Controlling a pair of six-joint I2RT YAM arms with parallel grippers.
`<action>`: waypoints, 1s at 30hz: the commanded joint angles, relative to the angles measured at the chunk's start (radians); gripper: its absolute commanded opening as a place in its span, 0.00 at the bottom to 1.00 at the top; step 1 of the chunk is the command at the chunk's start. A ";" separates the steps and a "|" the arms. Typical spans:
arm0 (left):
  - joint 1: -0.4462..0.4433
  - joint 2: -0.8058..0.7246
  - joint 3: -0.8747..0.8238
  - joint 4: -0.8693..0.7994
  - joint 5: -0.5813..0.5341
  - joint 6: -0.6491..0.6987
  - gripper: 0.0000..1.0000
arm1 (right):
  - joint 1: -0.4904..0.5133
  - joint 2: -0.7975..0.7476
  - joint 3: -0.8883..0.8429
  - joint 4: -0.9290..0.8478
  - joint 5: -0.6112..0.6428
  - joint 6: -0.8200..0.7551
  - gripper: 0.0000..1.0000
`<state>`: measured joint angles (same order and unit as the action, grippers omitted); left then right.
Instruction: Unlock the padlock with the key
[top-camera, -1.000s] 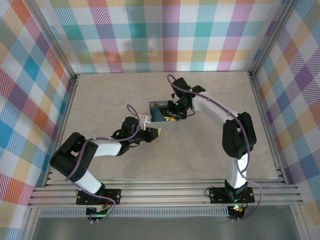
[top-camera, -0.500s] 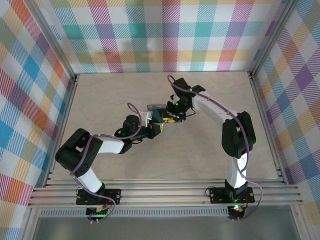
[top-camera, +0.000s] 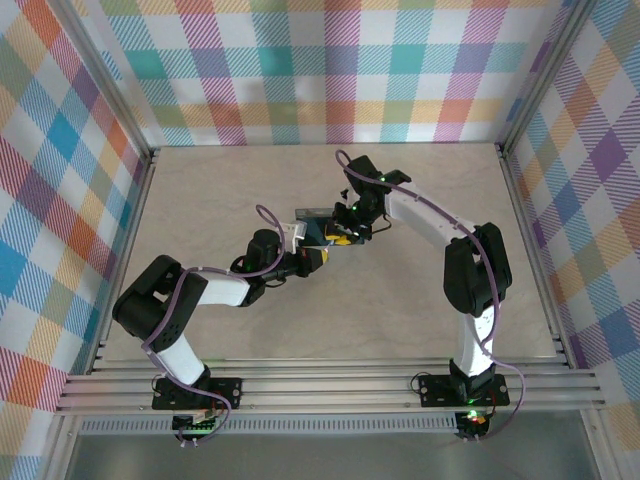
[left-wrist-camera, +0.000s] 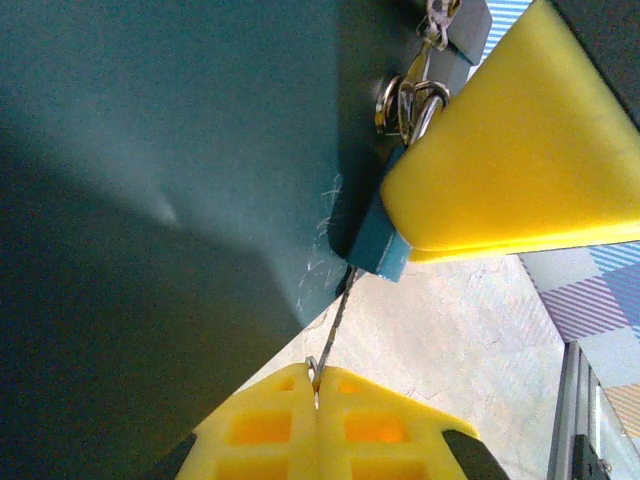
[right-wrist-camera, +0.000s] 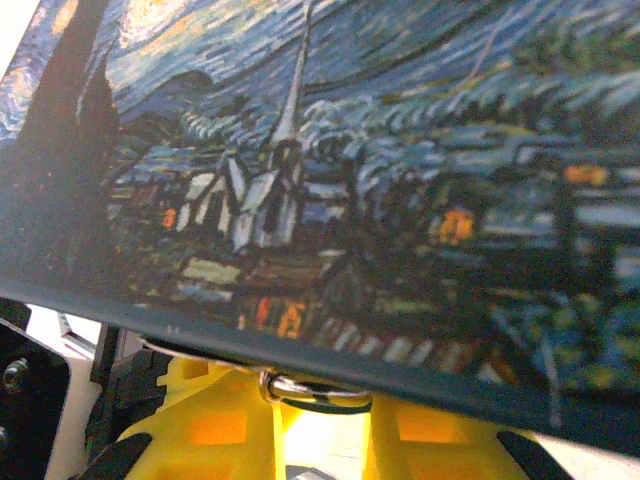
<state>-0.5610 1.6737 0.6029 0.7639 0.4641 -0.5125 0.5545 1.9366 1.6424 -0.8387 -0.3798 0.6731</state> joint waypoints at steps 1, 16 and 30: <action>-0.003 -0.016 0.013 0.052 0.010 -0.005 0.00 | -0.002 0.006 0.020 0.004 -0.044 -0.005 0.00; -0.004 -0.047 0.000 0.045 0.021 -0.005 0.00 | -0.008 0.012 0.014 0.010 -0.044 -0.004 0.00; -0.004 -0.074 -0.046 -0.004 -0.030 -0.010 0.00 | -0.007 0.000 -0.005 0.018 0.001 -0.025 0.00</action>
<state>-0.5610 1.6417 0.5892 0.7616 0.4538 -0.5201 0.5491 1.9385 1.6424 -0.8242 -0.4011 0.6693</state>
